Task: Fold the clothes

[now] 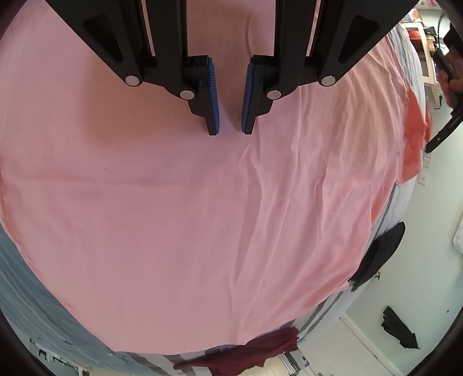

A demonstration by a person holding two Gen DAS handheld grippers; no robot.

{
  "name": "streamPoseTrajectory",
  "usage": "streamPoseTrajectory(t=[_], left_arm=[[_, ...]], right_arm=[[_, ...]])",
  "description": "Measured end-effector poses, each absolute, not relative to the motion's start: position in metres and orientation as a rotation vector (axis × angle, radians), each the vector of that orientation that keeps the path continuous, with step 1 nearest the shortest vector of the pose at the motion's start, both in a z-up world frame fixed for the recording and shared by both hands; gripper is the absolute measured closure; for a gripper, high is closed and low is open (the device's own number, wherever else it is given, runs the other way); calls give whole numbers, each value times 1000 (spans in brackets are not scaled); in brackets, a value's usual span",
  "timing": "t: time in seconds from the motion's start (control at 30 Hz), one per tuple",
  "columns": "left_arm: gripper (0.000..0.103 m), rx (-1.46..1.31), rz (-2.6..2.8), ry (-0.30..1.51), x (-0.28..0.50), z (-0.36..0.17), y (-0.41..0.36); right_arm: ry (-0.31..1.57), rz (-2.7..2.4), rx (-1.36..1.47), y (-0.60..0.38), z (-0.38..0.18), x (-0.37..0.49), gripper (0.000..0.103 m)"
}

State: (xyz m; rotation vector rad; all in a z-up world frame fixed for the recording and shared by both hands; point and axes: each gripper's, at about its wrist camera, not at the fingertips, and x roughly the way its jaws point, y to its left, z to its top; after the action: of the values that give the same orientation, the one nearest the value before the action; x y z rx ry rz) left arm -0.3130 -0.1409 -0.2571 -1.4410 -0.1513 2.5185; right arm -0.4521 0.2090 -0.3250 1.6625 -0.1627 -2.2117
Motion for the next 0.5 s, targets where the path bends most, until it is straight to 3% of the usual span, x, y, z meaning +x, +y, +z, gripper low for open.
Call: streamPoseTrajectory(t=[0.17,0.33,0.5], left_arm=[[95,-1422,2461,-225,-295,-248,-129],[88,-1542,2747,-411,-278,-250,-217],[88,-1711,2893,-505,-249,-268,-293]], right_arm=[[-180,-2229,1668,211,-324,-455,89],[-183,-2221,1660,214,-324,-455,88],[-200,-2222,1661,216,-325,-454,88]])
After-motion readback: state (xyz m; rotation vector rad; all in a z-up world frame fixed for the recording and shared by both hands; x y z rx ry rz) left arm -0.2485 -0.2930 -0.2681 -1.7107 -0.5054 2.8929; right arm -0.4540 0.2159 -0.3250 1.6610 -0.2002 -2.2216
